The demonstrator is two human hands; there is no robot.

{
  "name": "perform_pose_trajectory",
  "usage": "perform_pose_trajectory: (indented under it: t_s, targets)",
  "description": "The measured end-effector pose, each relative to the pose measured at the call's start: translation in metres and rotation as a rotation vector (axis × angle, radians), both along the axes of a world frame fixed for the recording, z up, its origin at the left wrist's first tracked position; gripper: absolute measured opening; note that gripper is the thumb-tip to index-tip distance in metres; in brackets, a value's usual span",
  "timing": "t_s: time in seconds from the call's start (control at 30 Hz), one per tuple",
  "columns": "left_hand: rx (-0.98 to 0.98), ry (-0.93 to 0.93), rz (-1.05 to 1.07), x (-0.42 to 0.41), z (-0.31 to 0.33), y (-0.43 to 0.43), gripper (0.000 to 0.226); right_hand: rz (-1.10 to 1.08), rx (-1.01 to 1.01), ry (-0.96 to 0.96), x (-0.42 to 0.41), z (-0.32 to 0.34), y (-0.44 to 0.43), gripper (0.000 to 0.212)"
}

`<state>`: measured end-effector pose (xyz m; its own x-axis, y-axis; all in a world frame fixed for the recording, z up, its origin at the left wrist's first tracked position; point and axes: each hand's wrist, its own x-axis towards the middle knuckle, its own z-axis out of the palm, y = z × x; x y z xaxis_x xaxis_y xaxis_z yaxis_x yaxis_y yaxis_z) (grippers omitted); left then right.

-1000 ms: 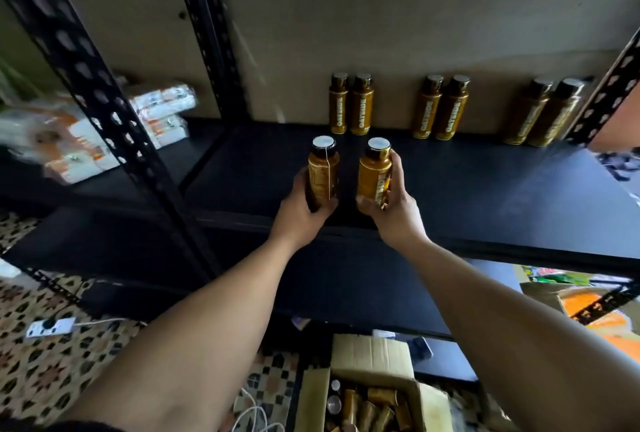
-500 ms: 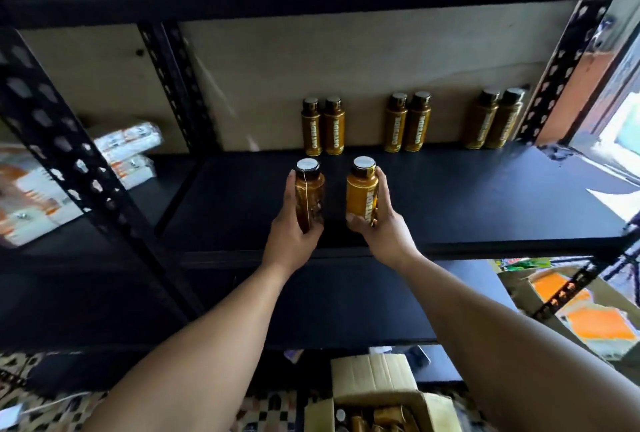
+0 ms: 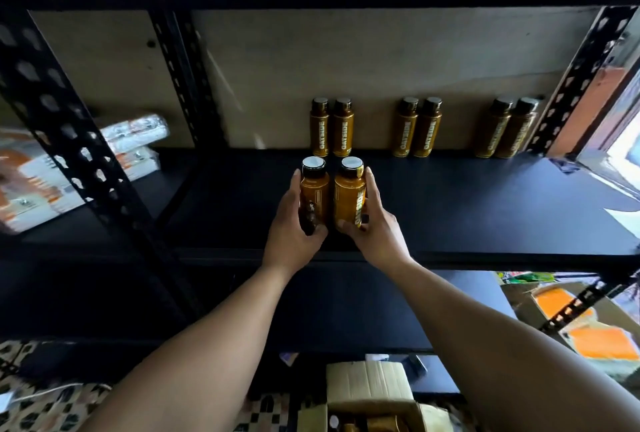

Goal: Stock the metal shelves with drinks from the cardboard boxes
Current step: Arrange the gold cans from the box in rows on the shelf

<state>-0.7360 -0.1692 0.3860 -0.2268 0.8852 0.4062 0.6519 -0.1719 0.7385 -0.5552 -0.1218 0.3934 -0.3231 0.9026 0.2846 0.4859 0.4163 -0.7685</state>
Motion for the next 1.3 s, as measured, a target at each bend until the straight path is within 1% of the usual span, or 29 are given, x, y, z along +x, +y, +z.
perform_pose_trajectory:
  t_s: [0.1,0.23,0.37,0.53,0.63,0.77,0.87,1.07,1.2,1.3]
  targets:
    - [0.012,-0.020,0.067,0.000,0.003,0.002,0.115,0.017,-0.011,0.009,-0.003,-0.002,0.004,0.111]
    - [0.012,0.029,0.041,-0.001,0.007,0.005,0.116,0.021,-0.012,0.025,-0.002,-0.003,0.005,0.110]
    - [0.001,0.067,0.031,-0.004,0.003,-0.002,0.111,-0.018,0.014,0.015,-0.002,-0.003,0.007,0.111]
    - [0.000,0.095,0.088,-0.002,0.003,-0.001,0.120,-0.032,0.028,-0.008,-0.002,-0.004,0.006,0.118]
    - [0.001,0.069,0.106,0.001,0.007,0.002,0.117,-0.036,0.035,0.002,-0.003,-0.004,0.007,0.115]
    - [-0.044,-0.008,0.065,0.002,0.006,0.004,0.118,-0.049,0.026,0.001,-0.002,-0.006,0.006,0.115]
    - [-0.013,-0.006,0.100,0.001,0.003,0.005,0.119,-0.038,0.009,0.018,-0.001,-0.007,0.006,0.117]
    - [-0.023,0.067,0.101,0.001,-0.001,0.004,0.112,-0.015,-0.023,0.017,0.001,-0.010,0.008,0.114]
    - [-0.051,0.103,0.079,-0.004,-0.005,-0.002,0.101,-0.038,-0.022,-0.001,0.000,-0.007,0.007,0.112]
    - [-0.048,0.119,0.055,-0.006,-0.005,-0.005,0.098,-0.059,-0.008,-0.013,-0.003,-0.005,0.007,0.112]
